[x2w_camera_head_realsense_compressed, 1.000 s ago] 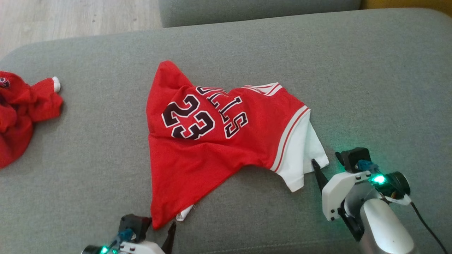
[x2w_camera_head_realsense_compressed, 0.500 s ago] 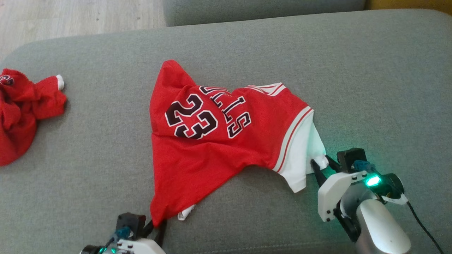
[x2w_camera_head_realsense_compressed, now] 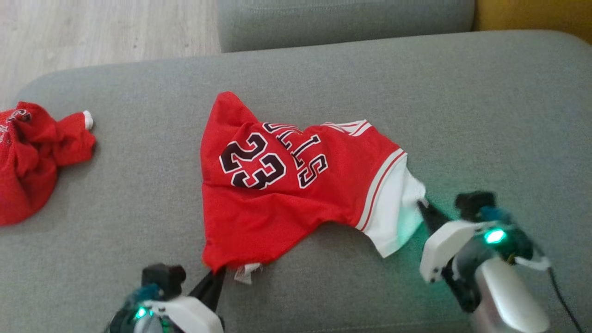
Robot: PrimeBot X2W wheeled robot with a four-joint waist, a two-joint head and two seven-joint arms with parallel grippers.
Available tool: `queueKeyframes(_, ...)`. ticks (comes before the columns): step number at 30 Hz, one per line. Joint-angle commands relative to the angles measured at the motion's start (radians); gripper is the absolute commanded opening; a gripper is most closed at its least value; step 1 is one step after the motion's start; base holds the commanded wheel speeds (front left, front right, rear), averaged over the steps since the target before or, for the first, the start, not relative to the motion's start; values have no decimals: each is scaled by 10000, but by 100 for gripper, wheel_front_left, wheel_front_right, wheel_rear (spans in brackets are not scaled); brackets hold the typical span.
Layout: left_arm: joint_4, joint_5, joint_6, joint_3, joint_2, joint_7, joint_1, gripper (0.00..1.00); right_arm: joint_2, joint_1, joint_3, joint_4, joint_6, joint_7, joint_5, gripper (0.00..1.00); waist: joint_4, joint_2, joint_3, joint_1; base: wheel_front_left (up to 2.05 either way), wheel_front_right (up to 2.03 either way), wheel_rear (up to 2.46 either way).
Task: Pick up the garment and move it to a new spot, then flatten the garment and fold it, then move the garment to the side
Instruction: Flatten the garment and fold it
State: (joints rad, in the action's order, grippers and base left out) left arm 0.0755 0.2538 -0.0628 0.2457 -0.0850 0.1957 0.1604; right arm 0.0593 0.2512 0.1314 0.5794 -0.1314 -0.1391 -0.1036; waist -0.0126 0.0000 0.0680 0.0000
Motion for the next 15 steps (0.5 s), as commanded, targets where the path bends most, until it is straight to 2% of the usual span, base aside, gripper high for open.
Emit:
queueKeyframes(1,-915,439,-103,-393,108,141,-210,0,60,215,20,-874,7,173,-467,0,31,0,-152,0,0,0,0)
queueKeyframes(4,-2415,1314,-227,-552,133,624,-89,0,81,-21,-272,-2541,7,-71,-1575,0,7,0,-334,0,0,0,0)
queueKeyframes(9,-5234,2671,-306,-1106,-82,1578,-201,0,236,-512,-1157,-6423,7,-1088,-3587,0,-153,0,-512,0,0,0,0)
queueKeyframes(13,-7156,3584,-203,-1726,-397,2388,-783,0,183,-535,-2261,-9384,7,-2126,-4484,0,-337,0,-513,0,0,0,0)
queueKeyframes(14,-7156,3584,-203,-1726,-397,2388,-783,0,183,-535,-2261,-9384,7,-2126,-4484,0,-337,0,-513,0,0,0,0)
queueKeyframes(15,-7547,3821,-170,-1873,-485,2601,-985,0,163,-433,-2542,-10010,7,-2397,-4593,0,-386,0,-498,0,0,0,0)
